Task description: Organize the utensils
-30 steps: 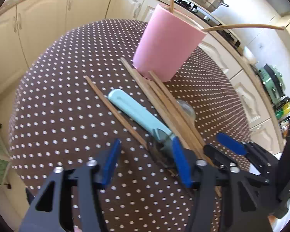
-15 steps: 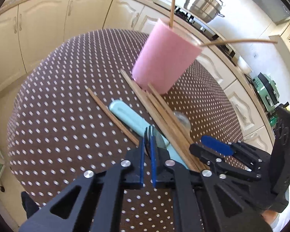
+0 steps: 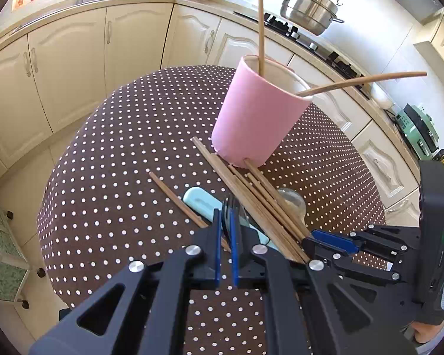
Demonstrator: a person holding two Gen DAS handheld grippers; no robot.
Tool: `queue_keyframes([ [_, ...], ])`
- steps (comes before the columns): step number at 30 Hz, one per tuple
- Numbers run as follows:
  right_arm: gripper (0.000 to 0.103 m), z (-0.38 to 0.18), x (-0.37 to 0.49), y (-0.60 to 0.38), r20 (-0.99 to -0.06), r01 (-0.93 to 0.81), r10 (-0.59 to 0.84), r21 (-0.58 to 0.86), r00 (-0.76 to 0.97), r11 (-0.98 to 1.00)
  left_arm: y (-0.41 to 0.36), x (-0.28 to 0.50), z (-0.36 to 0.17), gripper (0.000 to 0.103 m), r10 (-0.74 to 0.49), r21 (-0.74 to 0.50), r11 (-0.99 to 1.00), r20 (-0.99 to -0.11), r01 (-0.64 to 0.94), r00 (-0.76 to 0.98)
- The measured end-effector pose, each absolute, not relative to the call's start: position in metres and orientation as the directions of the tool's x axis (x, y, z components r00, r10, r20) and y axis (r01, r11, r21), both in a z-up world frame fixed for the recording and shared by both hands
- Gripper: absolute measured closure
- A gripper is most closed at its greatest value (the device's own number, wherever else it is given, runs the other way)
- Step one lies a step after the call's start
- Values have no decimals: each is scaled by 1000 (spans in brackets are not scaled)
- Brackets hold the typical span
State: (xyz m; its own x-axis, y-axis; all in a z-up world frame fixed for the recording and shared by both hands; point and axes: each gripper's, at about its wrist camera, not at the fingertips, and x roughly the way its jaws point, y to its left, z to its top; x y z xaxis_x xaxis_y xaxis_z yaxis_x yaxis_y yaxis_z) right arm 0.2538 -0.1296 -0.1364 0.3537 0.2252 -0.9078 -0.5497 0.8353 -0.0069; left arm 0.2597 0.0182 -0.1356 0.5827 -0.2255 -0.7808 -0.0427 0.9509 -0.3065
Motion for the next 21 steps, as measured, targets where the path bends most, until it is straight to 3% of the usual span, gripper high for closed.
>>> queue_keyframes([
  [11, 91, -134, 254, -125, -900, -566, 264, 24, 346, 824, 7, 262, -131, 98, -237, -301, 954, -783, -16, 576],
  [21, 95, -99, 226, -147, -810, -554, 400, 114, 429, 825, 3, 251, -102, 98, -246, -291, 956, -744, 30, 621],
])
